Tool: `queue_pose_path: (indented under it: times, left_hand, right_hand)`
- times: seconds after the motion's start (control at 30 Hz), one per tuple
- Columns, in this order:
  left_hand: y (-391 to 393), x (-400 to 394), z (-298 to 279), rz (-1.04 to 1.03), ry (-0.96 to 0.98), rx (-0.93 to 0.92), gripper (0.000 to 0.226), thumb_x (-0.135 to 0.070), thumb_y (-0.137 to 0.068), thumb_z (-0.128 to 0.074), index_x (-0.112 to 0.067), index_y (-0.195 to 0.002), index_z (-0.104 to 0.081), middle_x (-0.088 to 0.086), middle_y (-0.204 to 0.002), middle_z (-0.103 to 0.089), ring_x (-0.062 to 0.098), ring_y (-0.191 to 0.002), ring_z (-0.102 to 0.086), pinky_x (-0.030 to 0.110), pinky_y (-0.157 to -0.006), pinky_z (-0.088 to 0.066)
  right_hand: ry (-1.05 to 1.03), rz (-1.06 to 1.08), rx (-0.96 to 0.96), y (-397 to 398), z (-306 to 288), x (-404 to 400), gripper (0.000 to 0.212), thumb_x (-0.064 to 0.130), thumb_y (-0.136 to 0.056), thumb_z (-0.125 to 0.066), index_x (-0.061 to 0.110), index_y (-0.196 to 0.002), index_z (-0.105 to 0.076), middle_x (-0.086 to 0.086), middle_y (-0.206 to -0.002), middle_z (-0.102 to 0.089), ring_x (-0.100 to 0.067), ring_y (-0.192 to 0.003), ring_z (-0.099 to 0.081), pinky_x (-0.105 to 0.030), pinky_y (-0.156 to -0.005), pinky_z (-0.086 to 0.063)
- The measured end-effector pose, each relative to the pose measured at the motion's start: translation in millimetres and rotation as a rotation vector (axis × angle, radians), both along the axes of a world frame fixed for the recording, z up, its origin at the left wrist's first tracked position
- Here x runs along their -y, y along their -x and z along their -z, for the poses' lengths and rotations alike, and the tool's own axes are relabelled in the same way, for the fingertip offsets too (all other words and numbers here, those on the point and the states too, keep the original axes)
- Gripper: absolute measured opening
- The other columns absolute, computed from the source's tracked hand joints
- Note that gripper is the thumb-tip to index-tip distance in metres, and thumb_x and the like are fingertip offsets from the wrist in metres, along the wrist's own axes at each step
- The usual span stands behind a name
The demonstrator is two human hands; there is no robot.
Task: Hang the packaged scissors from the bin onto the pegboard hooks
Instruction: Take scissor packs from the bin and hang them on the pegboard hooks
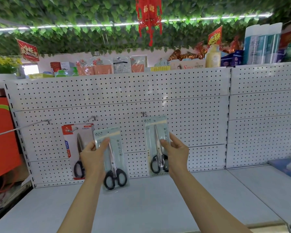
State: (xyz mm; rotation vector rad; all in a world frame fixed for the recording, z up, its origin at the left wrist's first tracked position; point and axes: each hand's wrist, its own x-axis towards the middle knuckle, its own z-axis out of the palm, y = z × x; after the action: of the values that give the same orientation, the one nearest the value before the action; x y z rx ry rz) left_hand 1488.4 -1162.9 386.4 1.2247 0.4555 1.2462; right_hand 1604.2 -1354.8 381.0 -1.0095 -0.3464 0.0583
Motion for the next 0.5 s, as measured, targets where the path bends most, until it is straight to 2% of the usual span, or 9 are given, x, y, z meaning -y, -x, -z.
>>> queue_pose_path:
  times: [0.1,0.17,0.23,0.33,0.4,0.5]
  left_hand:
    - [0.9,6.3,-3.2,0.023,-0.023,0.013,0.012,-0.015,-0.081,-0.079,-0.013,-0.093,-0.074,0.001,-0.089,-0.075,0.018,-0.084,-0.068,0.031,-0.078,-0.055]
    - [0.0,12.4,-6.8,0.038,-0.039,0.025,0.010,-0.011,-0.083,-0.076,-0.013,-0.093,-0.074,-0.005,-0.084,-0.075,0.008,-0.077,-0.068,0.018,-0.068,-0.055]
    - [-2.5,19.0,-10.1,0.054,-0.060,0.027,0.007,-0.010,-0.084,-0.076,-0.012,-0.090,-0.073,-0.008,-0.079,-0.074,0.004,-0.070,-0.066,0.011,-0.059,-0.052]
    - [-6.6,27.1,-13.2,0.084,-0.065,0.037,0.012,-0.009,-0.083,-0.076,-0.005,-0.094,-0.073,0.001,-0.083,-0.074,0.005,-0.069,-0.065,0.012,-0.058,-0.052]
    - [-9.4,32.3,-14.5,0.104,-0.069,0.034,0.011,-0.010,-0.082,-0.077,-0.006,-0.092,-0.073,0.001,-0.084,-0.075,0.006,-0.071,-0.066,0.016,-0.063,-0.053]
    - [-12.2,40.2,-15.5,0.136,-0.062,0.038,0.008,-0.011,-0.082,-0.076,-0.011,-0.090,-0.073,-0.005,-0.083,-0.077,0.006,-0.076,-0.070,0.019,-0.068,-0.055]
  right_hand:
    - [-0.007,0.012,-0.021,-2.0,5.0,-0.5,0.046,-0.003,-0.083,-0.070,0.007,-0.127,-0.061,0.000,-0.087,-0.074,0.000,-0.068,-0.070,-0.011,-0.059,-0.052]
    - [0.004,0.016,-0.021,-5.6,6.4,-4.0,0.046,-0.002,-0.082,-0.071,0.007,-0.126,-0.061,0.001,-0.086,-0.074,-0.002,-0.070,-0.071,-0.012,-0.061,-0.053]
    - [0.025,0.015,-0.020,-10.5,6.8,-10.0,0.045,-0.001,-0.083,-0.071,0.008,-0.126,-0.062,0.002,-0.083,-0.075,-0.006,-0.072,-0.072,-0.015,-0.064,-0.054]
    - [0.036,0.020,-0.059,-16.3,7.3,-18.3,0.044,-0.002,-0.084,-0.070,0.007,-0.126,-0.061,0.007,-0.080,-0.072,0.003,-0.064,-0.069,-0.010,-0.057,-0.051]
    - [0.033,0.016,-0.083,-19.7,8.7,-22.5,0.043,-0.003,-0.084,-0.069,0.006,-0.126,-0.060,0.002,-0.088,-0.071,0.007,-0.060,-0.066,-0.007,-0.053,-0.049]
    - [0.035,0.015,-0.093,-26.4,10.1,-30.1,0.044,-0.001,-0.085,-0.069,0.006,-0.127,-0.060,0.001,-0.089,-0.071,0.001,-0.067,-0.067,-0.008,-0.055,-0.050]
